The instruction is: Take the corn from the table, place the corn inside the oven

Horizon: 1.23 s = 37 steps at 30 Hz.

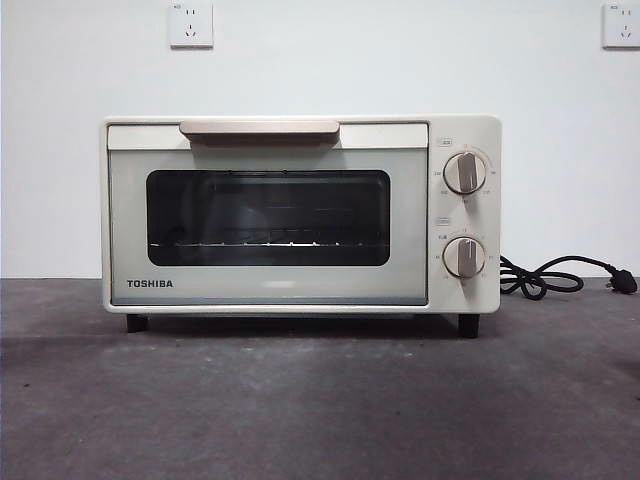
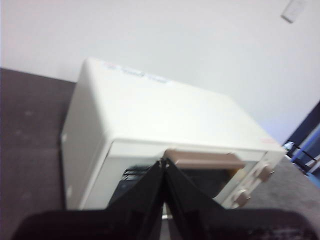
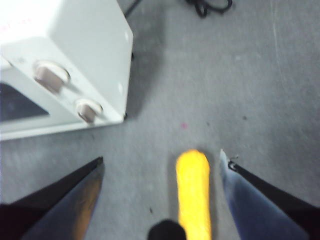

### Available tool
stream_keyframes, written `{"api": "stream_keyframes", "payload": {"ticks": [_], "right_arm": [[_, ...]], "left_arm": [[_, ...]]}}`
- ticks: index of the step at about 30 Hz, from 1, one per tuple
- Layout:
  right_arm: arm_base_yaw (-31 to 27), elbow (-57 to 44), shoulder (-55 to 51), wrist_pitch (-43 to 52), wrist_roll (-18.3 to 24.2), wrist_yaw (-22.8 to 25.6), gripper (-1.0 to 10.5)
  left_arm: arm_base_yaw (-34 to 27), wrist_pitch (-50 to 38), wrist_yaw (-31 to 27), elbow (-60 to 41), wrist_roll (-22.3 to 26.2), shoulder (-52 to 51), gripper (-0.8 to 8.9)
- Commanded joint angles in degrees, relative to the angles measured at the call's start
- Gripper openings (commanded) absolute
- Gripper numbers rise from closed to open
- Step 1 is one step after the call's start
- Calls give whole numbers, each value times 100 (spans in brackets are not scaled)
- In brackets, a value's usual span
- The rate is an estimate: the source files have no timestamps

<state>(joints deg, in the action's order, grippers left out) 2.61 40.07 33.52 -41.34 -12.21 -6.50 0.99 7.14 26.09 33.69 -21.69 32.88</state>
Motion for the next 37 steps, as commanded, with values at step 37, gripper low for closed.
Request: {"api": "stream_keyframes", "payload": {"ticks": [37], "right_arm": [[7, 767, 4601, -785, 1224, -271, 469]], "left_arm": [[946, 1298, 243, 2870, 702, 2020, -2]]}}
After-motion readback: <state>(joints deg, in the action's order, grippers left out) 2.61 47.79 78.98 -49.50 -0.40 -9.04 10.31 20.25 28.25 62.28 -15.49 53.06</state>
